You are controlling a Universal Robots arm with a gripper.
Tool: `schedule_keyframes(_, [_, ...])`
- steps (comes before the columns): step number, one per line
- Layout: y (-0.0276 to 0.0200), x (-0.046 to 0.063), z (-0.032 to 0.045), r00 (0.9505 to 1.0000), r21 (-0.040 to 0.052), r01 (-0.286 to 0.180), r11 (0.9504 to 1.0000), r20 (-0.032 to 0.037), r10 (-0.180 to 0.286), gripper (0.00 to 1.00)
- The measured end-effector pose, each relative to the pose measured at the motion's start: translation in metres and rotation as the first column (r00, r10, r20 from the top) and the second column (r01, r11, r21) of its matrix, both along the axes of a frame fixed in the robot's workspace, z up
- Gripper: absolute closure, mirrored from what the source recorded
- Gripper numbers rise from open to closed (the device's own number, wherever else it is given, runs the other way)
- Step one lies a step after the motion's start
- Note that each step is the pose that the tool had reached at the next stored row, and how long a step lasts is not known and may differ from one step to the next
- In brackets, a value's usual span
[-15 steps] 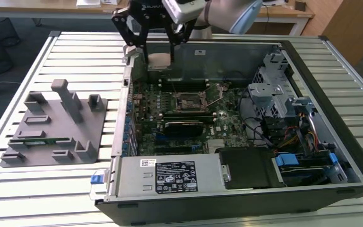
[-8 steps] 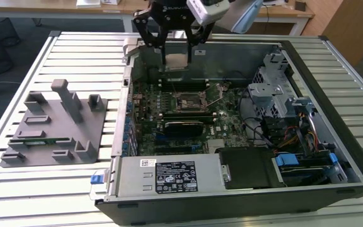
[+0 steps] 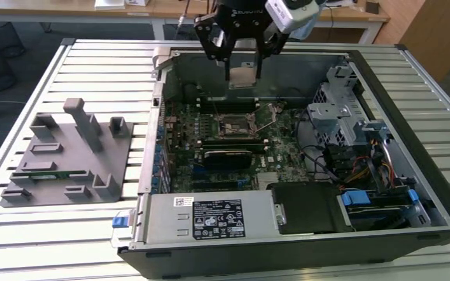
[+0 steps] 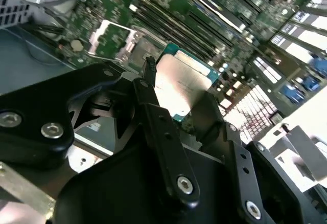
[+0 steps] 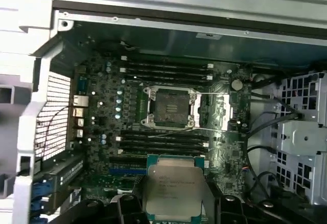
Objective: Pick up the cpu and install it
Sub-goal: 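Pick up the cpu and move it towards the insertion slot, then place the cpu into insertion slot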
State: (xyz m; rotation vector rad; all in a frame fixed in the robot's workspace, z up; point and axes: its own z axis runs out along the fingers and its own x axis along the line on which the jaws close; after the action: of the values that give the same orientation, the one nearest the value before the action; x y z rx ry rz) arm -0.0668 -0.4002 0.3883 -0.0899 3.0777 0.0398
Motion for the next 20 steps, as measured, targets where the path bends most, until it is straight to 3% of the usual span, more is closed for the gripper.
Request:
schedule_keyframes(5, [0.0003, 0.022, -0.0009, 1.0000, 0.0005, 0.000, 1.0000, 0.0070, 0.000, 0.47])
schedule_keyframes(12, [0.0020, 0.051, -0.0024, 1.0000, 0.0019, 0.000, 1.0000, 0.0089, 0.000, 0.47])
schedule_keyframes(17, [0.0020, 0.059, -0.0033, 1.0000, -0.0030, 0.003, 1.0000, 0.0073, -0.003, 0.47])
schedule_keyframes(20, [0.0021, 0.059, -0.0048, 0.9989, -0.0031, 0.047, 0.9989, 0.0072, -0.047, 0.47])
